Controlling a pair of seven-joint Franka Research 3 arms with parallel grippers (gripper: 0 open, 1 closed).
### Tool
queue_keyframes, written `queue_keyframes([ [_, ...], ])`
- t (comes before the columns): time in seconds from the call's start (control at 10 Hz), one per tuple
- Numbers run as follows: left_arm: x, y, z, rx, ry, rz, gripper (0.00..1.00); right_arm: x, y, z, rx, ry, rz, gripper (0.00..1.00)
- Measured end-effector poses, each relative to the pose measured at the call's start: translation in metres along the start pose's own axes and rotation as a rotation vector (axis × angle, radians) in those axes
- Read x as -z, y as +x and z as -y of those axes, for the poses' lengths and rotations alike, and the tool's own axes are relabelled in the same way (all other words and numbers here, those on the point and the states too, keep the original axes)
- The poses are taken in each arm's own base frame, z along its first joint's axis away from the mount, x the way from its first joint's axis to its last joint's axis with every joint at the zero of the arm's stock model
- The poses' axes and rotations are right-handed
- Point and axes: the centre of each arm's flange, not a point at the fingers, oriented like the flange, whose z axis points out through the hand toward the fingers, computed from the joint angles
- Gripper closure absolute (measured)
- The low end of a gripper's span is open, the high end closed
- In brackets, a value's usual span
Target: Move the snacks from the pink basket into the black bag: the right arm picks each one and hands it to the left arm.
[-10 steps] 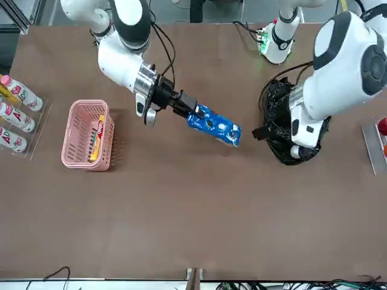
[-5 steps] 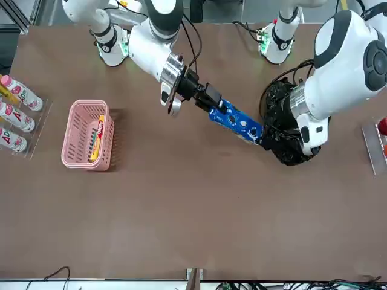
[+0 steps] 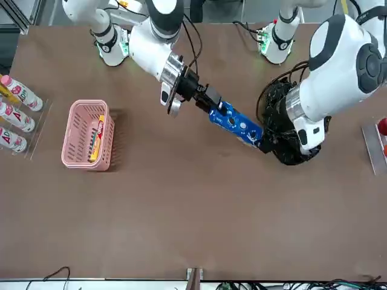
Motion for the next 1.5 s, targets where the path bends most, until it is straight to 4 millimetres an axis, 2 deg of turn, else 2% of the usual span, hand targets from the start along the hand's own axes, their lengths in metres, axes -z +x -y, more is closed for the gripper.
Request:
queue_keyframes([
  [0.3, 0.006, 0.004, -0.006, 0.019, -0.057, -0.003, 0.00, -0.012, -0.019, 0.002, 0.000, 0.004, -0.001, 0.56],
  [0.6, 0.003, -0.006, -0.008, 0.012, -0.070, -0.003, 0.00, -0.014, -0.019, 0.002, -0.001, 0.004, -0.015, 0.56],
  [0.9, -0.034, -0.039, -0.006, -0.040, 0.027, 0.004, 0.00, -0.014, -0.019, 0.002, -0.001, 0.003, -0.015, 0.56],
  [1.1, -0.044, -0.040, -0.006, -0.043, 0.057, 0.006, 0.03, -0.015, -0.021, 0.001, 0.000, 0.002, -0.013, 0.56],
  [1.2, -0.043, -0.038, -0.006, -0.039, 0.057, 0.006, 0.11, -0.016, -0.022, 0.001, 0.000, 0.002, -0.011, 0.56],
  [1.3, -0.042, -0.036, -0.005, -0.037, 0.064, 0.006, 0.29, -0.016, -0.023, 0.000, 0.001, -0.001, -0.018, 0.56],
  [1.4, -0.042, -0.036, -0.005, -0.037, 0.067, 0.006, 0.42, -0.016, -0.022, -0.002, 0.001, -0.004, -0.022, 0.57],
  [1.5, -0.042, -0.036, -0.004, -0.036, 0.070, 0.006, 0.43, -0.017, -0.023, -0.002, 0.001, -0.004, -0.020, 0.57],
])
